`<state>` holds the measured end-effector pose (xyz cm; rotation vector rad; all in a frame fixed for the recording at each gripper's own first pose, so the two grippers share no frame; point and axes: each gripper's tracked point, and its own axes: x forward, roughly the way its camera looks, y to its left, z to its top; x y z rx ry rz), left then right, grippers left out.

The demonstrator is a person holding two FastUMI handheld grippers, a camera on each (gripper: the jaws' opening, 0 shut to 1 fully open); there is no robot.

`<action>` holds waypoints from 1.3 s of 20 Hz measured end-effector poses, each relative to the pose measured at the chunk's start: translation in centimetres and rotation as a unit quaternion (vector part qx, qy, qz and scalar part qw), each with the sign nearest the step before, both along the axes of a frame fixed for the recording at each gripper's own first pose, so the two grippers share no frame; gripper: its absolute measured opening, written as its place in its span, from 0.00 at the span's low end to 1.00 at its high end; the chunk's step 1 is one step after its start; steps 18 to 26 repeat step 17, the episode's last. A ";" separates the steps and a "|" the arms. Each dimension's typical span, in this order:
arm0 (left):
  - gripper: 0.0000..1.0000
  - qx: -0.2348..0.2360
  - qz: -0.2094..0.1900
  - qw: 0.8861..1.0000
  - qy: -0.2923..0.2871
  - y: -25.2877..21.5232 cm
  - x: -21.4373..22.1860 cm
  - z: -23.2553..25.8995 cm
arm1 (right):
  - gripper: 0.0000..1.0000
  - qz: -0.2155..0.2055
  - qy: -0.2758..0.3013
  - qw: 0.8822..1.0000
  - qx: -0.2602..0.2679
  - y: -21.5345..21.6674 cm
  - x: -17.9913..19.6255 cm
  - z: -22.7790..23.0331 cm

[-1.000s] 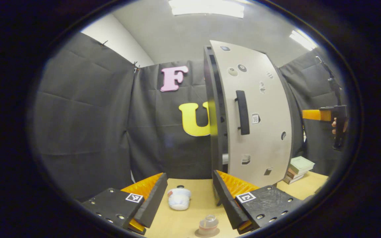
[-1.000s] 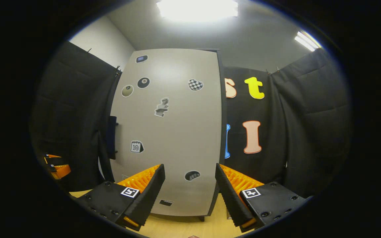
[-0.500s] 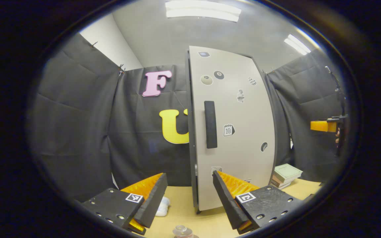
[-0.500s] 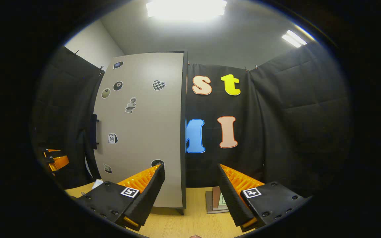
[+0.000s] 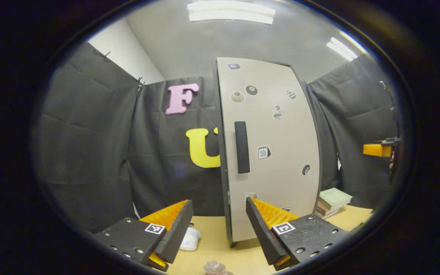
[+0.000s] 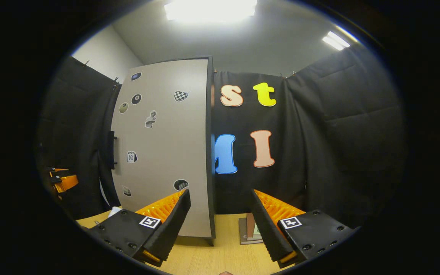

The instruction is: Open the cabinet door with the right hand, grasp the bottle in the cabinet with the left hand and place it on the coaster, then close the cabinet door with the right hand.

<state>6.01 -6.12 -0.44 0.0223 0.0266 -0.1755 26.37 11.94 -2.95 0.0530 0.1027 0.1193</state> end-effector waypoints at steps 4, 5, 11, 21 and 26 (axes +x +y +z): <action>0.84 0.005 0.004 1.000 0.002 0.6 -0.4 0.1 | 0.98 0.010 -0.003 1.000 -0.005 0.8 -0.2 0.0; 0.84 0.008 0.005 1.000 0.002 0.7 -0.6 0.0 | 0.98 0.012 -0.003 1.000 -0.006 1.0 -0.2 0.0; 0.84 0.011 0.006 1.000 0.002 1.0 -0.8 0.0 | 0.98 0.016 -0.004 1.000 -0.008 1.4 -0.2 0.2; 0.84 0.013 0.010 1.000 0.003 1.1 -0.7 -0.1 | 0.96 0.018 -0.003 1.000 -0.005 1.3 -0.3 0.3; 0.84 0.013 0.010 1.000 0.003 1.1 -0.7 -0.1 | 0.96 0.018 -0.003 1.000 -0.005 1.3 -0.3 0.3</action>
